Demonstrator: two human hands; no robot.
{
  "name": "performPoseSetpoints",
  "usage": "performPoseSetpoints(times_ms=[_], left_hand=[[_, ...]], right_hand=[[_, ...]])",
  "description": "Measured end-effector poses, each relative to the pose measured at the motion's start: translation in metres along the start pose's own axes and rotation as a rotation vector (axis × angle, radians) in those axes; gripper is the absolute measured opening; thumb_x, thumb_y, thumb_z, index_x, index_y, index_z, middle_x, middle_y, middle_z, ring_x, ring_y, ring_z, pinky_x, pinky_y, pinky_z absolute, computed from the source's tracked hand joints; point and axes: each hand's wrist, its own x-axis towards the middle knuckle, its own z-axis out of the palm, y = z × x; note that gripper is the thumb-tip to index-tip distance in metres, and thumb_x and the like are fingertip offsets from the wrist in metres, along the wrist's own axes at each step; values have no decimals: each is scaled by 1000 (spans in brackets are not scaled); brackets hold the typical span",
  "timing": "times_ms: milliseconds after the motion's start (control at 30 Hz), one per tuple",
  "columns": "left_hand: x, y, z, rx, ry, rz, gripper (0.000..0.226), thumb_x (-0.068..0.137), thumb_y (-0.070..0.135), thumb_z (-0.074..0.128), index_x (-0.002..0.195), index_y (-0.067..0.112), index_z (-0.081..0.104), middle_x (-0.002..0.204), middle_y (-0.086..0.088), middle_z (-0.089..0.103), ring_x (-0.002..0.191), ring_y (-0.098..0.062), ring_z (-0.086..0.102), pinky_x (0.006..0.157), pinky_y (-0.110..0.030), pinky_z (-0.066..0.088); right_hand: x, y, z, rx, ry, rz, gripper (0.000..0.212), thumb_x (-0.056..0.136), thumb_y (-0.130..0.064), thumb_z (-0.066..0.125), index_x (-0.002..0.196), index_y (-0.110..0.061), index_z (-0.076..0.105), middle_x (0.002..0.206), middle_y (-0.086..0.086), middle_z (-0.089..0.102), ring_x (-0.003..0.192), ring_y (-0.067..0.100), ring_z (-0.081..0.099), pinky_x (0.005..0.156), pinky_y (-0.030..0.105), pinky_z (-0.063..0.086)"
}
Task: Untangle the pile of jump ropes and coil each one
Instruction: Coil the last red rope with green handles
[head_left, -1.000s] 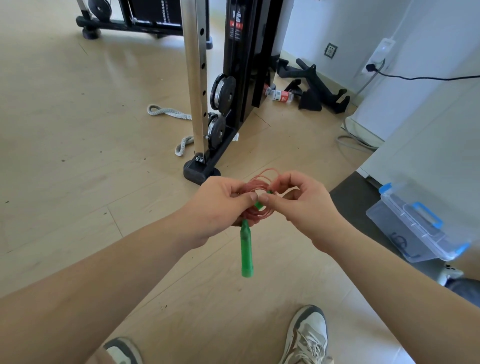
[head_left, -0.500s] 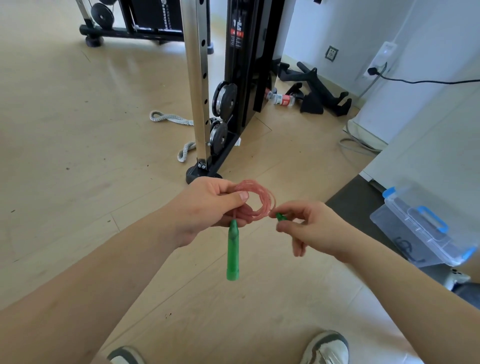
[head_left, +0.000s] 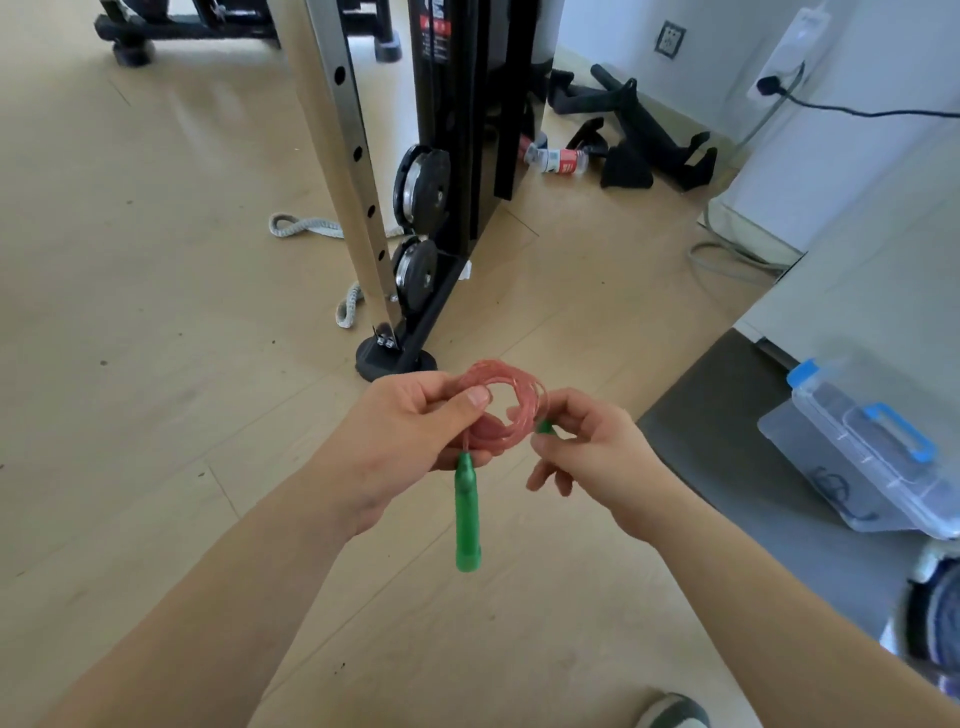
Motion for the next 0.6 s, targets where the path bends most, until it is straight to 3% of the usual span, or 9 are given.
performPoseSetpoints(times_ms=[67,200,300,367,400,500,600], left_hand=[[5,21,8,67,-17,-3,18,101,19,62,113,15,74,90,-7,80,81,-23,77,78,-32,63],[1,94,26,223,-88,73,15,101,19,62,106,24,76,86,-3,79,78,-21,77,74,-28,62],[-12,167,43,323,-158,141,15,102,18,61,105,21,76,86,-6,78,81,-25,76,78,-34,63],[-27,221,56,350,-214,169,16,102,16,60,106,17,75,85,-10,77,75,-22,72,76,-33,61],[-35,251,63,369,-233,183,16,102,15,60,105,18,76,84,-11,76,71,-18,68,72,-30,59],[-62,343,79,483,-209,255,19,100,17,59,95,26,75,74,-7,71,63,-13,61,64,-33,54],[-83,438,92,581,-130,307,12,98,24,62,91,25,72,72,0,71,63,-14,65,63,-34,54]], right_hand=[[-4,-11,-15,155,11,-5,51,78,21,51,113,-10,69,118,11,71,65,30,69,55,36,43],[-29,-72,-45,346,-35,37,71,52,6,49,120,-4,65,120,15,68,53,29,48,53,34,35],[-47,-151,-80,257,-46,-21,53,72,-6,61,125,-11,67,95,6,73,57,25,54,56,38,37],[-61,-214,-103,96,-24,-85,35,85,-29,72,119,-21,72,98,1,77,85,27,71,76,49,55],[-70,-248,-115,-21,2,-120,30,87,-37,74,115,-26,74,102,0,77,96,24,73,88,49,57],[-92,-343,-149,-237,15,-174,14,93,-32,73,108,-32,75,97,-13,78,93,4,72,89,30,56],[-113,-438,-185,-310,-24,-202,14,99,-29,66,108,-36,75,98,-16,78,93,1,72,88,23,56]])
